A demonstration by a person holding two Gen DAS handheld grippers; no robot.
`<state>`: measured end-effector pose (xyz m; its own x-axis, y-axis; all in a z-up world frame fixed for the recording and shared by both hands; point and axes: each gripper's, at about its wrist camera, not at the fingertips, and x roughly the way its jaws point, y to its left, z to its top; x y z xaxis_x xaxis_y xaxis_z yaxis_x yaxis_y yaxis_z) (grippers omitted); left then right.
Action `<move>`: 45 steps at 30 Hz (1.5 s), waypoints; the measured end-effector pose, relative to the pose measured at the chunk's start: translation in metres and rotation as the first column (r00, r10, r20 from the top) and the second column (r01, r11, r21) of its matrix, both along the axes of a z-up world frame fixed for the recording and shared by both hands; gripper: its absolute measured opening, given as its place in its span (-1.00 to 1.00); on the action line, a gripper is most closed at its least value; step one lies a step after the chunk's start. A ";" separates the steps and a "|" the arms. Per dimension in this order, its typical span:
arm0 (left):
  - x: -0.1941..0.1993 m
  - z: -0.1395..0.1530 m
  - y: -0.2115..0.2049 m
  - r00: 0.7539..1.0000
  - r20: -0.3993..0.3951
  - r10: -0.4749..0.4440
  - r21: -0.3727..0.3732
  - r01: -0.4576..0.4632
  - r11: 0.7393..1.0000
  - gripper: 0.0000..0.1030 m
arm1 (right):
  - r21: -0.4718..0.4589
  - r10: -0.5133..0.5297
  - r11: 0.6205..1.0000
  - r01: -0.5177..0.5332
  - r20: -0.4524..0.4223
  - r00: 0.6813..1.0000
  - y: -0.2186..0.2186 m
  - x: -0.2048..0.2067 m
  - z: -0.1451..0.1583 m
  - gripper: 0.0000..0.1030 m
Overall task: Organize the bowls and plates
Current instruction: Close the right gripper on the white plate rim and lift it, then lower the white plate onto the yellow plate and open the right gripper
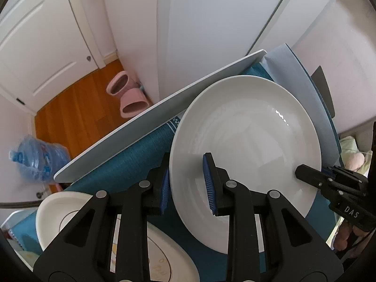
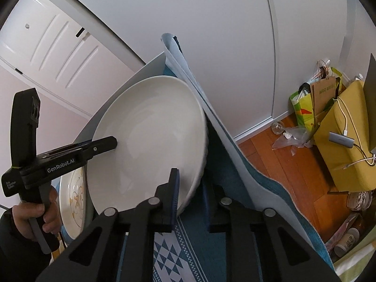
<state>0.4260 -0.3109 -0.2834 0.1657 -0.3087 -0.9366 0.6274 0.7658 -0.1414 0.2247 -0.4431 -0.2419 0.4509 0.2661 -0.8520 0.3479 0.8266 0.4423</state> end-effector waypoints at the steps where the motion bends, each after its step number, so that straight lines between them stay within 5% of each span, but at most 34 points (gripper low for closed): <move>1: 0.000 0.001 0.001 1.000 0.002 0.000 -0.001 0.000 1.000 -0.54 | 0.008 0.000 1.000 0.000 0.000 1.000 -0.001 0.000 0.000 -0.68; 12: -0.026 0.040 0.011 0.997 0.061 0.042 -0.040 -0.039 0.998 -0.54 | -0.026 0.046 0.999 -0.045 0.067 0.997 -0.004 -0.005 0.030 -0.68; 22: -0.083 0.111 0.063 0.963 0.142 0.230 -0.122 -0.214 0.969 -0.54 | -0.094 0.223 0.973 -0.210 0.155 0.962 0.014 -0.013 0.099 -0.68; 33: -0.192 0.158 0.177 0.856 0.185 0.483 -0.193 -0.450 0.872 -0.54 | -0.092 0.468 0.884 -0.459 0.192 0.863 0.090 -0.056 0.136 -0.68; 45: -0.266 0.101 0.288 0.723 0.083 0.686 -0.145 -0.672 0.726 -0.54 | -0.051 0.666 0.745 -0.665 0.116 0.737 0.200 -0.086 0.095 -0.68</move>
